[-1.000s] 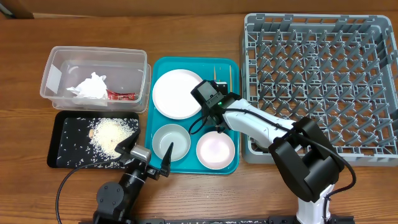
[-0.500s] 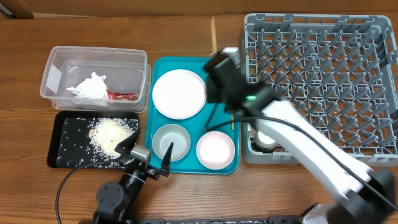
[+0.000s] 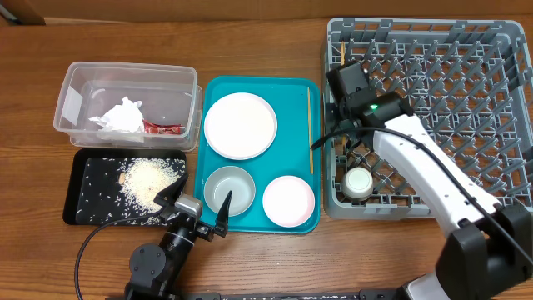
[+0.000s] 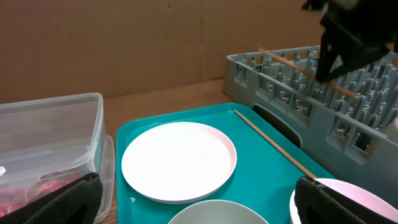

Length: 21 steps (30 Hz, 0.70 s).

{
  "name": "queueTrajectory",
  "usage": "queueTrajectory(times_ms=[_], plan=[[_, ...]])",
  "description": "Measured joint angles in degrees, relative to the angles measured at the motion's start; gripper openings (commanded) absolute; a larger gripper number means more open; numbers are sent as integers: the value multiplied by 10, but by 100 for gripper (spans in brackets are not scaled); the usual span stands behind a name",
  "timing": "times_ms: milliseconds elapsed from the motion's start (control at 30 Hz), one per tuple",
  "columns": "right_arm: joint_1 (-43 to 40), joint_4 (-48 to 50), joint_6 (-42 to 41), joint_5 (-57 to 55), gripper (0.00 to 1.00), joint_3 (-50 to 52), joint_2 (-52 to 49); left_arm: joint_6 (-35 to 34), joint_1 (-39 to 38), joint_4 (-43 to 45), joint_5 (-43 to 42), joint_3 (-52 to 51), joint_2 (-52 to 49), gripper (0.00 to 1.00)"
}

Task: Sort waste into correct bins and load items into the dishwasher

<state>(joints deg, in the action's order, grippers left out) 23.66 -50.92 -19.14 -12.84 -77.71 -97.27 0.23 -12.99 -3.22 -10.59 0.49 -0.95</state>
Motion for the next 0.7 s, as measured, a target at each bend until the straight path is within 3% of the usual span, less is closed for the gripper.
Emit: queueTrajectory(times_ms=[67,133,167,200,433,700], plan=[[1,-3,4,9,8,4,-8,0,0,0,0,0,0,100],[4,-4,4,15,55,5,-12,0,0,0,0,0,0,100],[6,-5,8,17,66,5,-13,0,0,0,0,0,0,100],[9,-7,9,19,68,5,-13,0,0,0,0,0,0,100],[57,3,12,22,59,4,-12,0,0,0,0,0,0,100],[170,65,12,12,50,1,-19,0,0,0,0,0,0,100]])
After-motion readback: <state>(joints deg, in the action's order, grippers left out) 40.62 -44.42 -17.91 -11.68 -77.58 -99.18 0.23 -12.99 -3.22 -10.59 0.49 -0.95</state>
